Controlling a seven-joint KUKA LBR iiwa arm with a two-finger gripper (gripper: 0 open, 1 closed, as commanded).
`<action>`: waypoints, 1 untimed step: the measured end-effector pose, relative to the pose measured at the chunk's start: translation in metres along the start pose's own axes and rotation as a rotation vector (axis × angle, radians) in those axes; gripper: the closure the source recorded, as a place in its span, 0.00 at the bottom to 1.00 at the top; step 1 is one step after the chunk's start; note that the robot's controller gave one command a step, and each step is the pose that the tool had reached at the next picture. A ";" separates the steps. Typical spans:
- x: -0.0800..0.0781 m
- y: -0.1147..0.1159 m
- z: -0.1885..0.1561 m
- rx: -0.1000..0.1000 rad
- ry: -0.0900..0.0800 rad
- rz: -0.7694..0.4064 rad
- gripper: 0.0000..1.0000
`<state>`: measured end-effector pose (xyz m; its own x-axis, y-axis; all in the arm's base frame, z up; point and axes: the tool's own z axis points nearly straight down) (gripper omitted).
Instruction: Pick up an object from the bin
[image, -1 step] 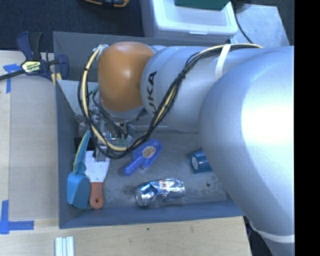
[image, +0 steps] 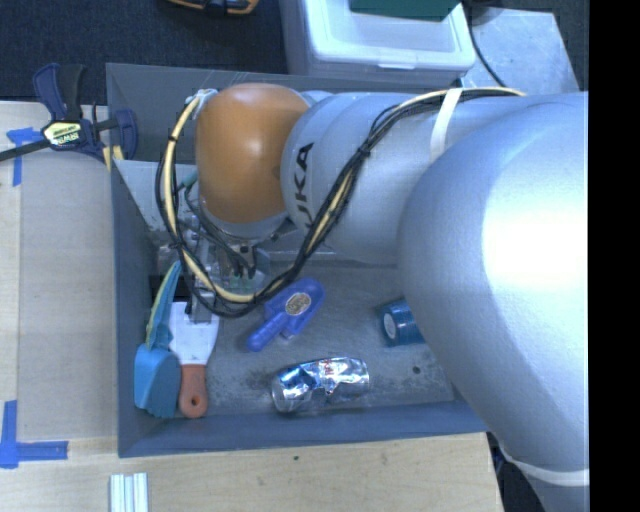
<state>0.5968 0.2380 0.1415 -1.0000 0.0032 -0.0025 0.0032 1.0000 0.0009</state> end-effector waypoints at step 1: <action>0.008 -0.003 -0.027 -0.002 -0.006 -0.001 0.00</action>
Offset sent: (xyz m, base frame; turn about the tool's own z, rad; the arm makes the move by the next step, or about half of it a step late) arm 0.0037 -0.0153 -0.0176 -0.1004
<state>0.5884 0.2353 0.1687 -1.0000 0.0019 -0.0085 0.0019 1.0000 0.0033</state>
